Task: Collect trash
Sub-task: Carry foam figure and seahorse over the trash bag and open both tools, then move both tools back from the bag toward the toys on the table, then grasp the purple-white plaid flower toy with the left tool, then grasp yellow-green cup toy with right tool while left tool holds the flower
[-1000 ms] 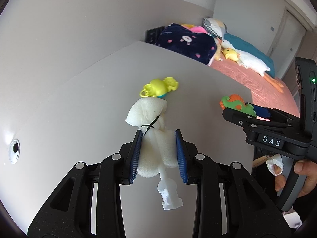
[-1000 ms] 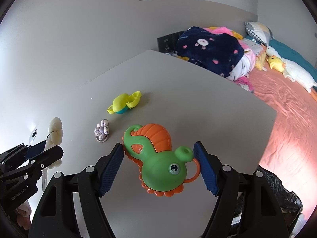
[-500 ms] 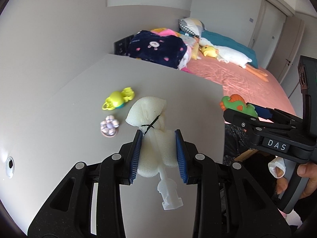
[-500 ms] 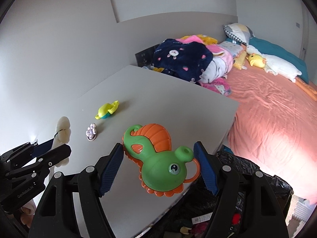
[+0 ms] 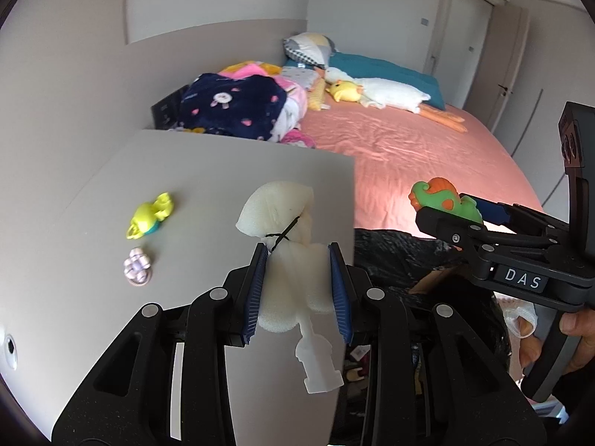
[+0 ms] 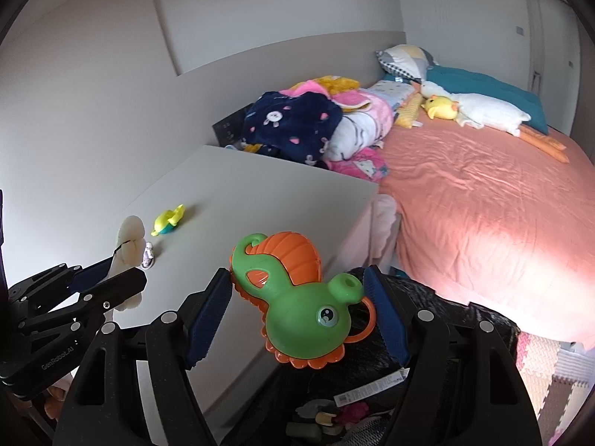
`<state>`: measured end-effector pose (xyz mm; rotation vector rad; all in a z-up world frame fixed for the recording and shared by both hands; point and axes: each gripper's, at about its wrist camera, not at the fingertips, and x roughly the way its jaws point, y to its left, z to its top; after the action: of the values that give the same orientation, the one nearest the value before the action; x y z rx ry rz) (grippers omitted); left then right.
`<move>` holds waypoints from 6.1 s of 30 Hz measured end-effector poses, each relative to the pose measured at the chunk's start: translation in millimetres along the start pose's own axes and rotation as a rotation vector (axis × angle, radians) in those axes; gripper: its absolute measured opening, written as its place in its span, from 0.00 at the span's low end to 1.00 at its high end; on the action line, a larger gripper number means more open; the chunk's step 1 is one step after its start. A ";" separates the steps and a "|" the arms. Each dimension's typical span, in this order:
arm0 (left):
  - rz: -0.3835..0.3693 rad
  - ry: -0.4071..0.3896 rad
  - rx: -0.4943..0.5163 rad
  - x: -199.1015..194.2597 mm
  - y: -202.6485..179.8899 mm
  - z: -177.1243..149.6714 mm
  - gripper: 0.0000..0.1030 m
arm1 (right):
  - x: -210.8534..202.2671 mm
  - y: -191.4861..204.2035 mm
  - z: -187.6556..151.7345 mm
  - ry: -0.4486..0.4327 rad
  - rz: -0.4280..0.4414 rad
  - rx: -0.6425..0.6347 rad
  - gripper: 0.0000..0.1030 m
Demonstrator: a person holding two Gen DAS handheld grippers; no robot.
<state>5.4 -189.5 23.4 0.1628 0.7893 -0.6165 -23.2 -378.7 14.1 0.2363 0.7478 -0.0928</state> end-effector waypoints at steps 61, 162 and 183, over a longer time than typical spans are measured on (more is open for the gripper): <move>-0.205 0.074 0.284 26.7 -114.9 -2.0 0.94 | -75.3 -111.8 -34.2 -0.114 -0.239 0.268 0.88; 0.281 0.076 -0.304 46.2 230.7 -40.1 0.19 | 238.0 213.4 39.0 0.260 0.206 -0.206 0.76; 0.259 0.028 -0.292 21.4 215.8 -35.4 0.19 | 182.5 206.4 46.1 0.201 0.222 -0.250 0.54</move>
<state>119.3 -10.9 -35.3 0.0056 0.8599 -0.2503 175.2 -189.9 -40.8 0.0893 0.9189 0.2376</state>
